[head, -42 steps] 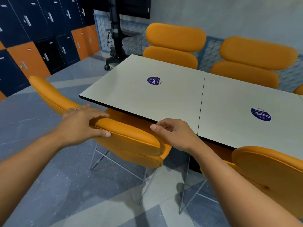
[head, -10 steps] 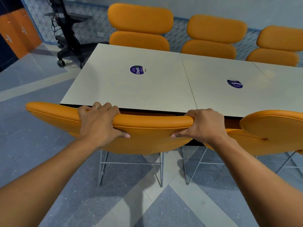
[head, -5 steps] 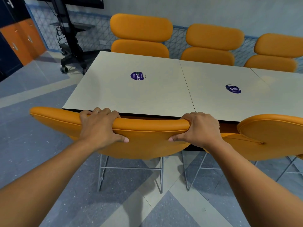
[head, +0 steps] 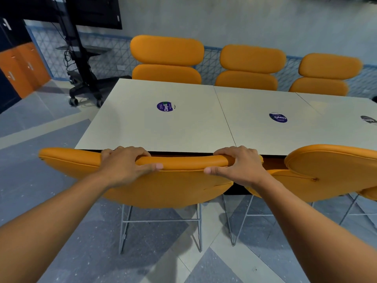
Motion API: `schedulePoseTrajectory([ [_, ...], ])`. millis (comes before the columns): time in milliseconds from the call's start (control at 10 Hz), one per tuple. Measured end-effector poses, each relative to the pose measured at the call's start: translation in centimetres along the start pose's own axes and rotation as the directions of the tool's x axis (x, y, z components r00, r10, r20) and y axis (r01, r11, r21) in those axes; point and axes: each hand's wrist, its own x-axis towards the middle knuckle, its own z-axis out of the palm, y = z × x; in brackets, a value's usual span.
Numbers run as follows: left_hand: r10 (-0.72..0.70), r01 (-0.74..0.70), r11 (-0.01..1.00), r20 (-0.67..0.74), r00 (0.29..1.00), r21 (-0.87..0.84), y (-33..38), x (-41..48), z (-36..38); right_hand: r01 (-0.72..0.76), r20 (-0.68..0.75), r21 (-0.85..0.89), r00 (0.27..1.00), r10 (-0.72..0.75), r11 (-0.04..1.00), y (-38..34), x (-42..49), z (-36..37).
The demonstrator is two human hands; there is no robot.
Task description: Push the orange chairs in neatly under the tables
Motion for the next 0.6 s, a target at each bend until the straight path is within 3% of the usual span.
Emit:
schedulePoseTrajectory([
  [200, 0.021, -0.02, 0.991, 0.006, 1.0, -0.13, 1.0, 0.7, -2.7, -0.141, 0.038, 0.243, 0.99, 0.135, 0.96, -1.0, 0.5, -1.2],
  [400, 0.062, -0.069, 0.993, -0.073, 0.995, -0.094, 1.9, 2.4, -6.8, -0.137, 0.05, 0.305, 0.991, 0.128, 0.942, -2.7, 2.1, -4.6],
  [600, 0.102, -0.115, 0.991, -0.185, 0.977, -0.061, 4.1, 3.2, -12.1, -0.097, -0.04, 0.246, 0.993, 0.11, 0.964, -5.2, 4.0, -9.4],
])
